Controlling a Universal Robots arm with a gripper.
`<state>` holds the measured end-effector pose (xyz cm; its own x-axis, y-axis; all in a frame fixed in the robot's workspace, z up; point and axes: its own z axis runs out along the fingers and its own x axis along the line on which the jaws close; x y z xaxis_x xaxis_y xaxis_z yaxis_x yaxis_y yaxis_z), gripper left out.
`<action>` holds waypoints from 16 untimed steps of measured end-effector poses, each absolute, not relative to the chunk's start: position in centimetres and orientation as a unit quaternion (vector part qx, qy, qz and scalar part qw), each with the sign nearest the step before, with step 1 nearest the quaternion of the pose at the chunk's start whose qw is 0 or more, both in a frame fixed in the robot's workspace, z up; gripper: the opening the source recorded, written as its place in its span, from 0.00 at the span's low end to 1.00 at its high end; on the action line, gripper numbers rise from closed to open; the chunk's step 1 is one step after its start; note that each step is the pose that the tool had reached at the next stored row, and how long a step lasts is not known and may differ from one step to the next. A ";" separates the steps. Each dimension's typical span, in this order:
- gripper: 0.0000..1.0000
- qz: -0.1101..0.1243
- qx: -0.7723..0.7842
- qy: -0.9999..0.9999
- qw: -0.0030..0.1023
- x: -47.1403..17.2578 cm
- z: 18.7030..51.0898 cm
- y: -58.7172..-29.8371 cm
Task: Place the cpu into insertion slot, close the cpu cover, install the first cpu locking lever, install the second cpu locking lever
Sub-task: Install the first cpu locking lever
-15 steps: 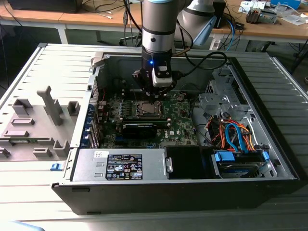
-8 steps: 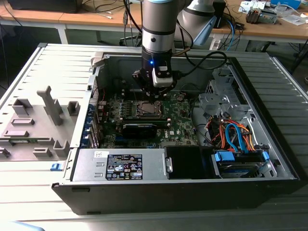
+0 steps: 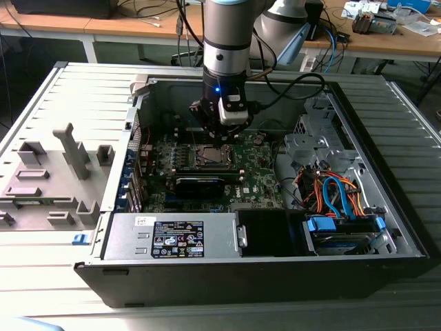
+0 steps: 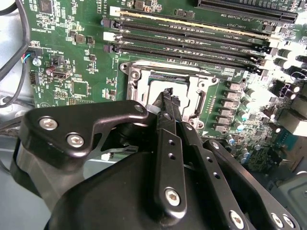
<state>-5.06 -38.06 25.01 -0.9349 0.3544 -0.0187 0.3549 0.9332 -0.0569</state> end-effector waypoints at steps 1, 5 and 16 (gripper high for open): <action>0.11 -0.030 0.180 0.983 0.004 -5.1 25.0 -38.1; 0.11 -0.030 0.177 0.984 0.004 -5.1 25.0 -38.1; 0.11 -0.030 0.170 0.985 0.004 -5.1 25.0 -38.1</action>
<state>-5.06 -38.06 25.01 -0.9421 0.3348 -0.0187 0.3353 0.9404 -0.0569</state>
